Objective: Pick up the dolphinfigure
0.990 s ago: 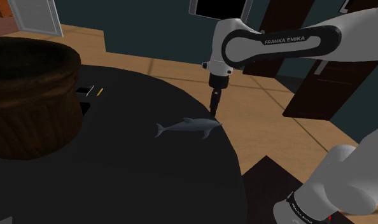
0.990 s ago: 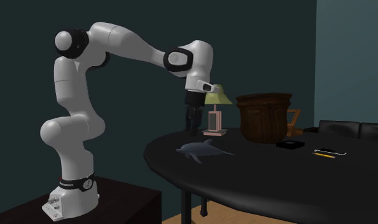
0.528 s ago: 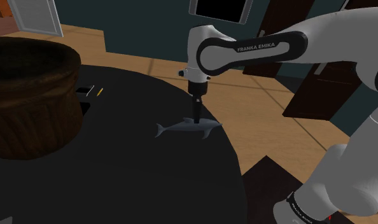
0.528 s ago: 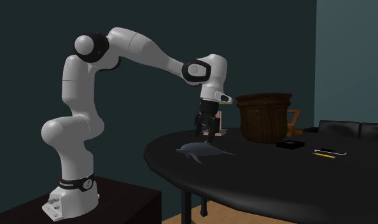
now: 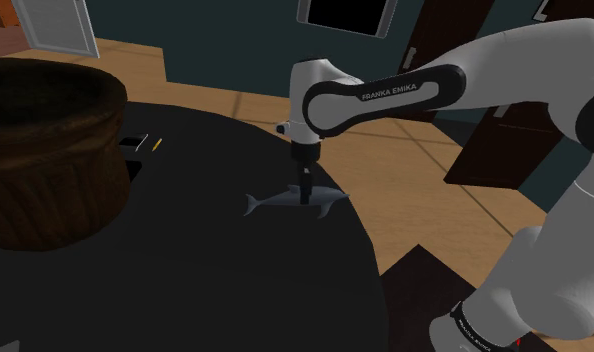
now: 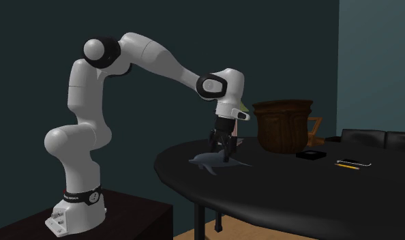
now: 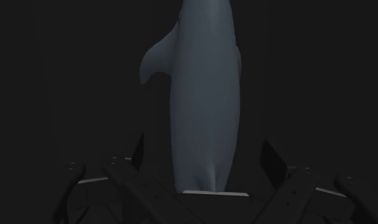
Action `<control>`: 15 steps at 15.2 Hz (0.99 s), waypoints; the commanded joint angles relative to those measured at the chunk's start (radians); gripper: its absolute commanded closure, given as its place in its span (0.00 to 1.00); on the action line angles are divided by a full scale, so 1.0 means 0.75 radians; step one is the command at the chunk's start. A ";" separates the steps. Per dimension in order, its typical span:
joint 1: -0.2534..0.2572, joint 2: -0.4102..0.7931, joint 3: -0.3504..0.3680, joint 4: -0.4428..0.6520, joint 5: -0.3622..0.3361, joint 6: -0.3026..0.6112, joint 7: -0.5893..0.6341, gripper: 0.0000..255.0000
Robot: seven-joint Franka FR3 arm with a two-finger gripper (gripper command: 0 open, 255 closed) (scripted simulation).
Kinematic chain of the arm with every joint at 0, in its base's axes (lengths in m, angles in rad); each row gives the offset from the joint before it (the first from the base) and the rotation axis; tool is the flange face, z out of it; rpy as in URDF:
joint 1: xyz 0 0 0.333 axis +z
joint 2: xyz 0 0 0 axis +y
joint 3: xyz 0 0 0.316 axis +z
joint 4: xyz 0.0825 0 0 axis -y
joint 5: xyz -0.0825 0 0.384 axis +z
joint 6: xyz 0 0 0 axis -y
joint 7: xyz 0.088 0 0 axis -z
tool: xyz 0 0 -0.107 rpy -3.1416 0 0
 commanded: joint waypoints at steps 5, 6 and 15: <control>-0.001 0.002 -0.001 -0.008 0.000 0.010 -0.002 1.00; -0.001 0.002 -0.001 -0.007 -0.001 0.010 -0.002 1.00; -0.001 -0.024 0.000 0.053 0.003 -0.076 0.001 1.00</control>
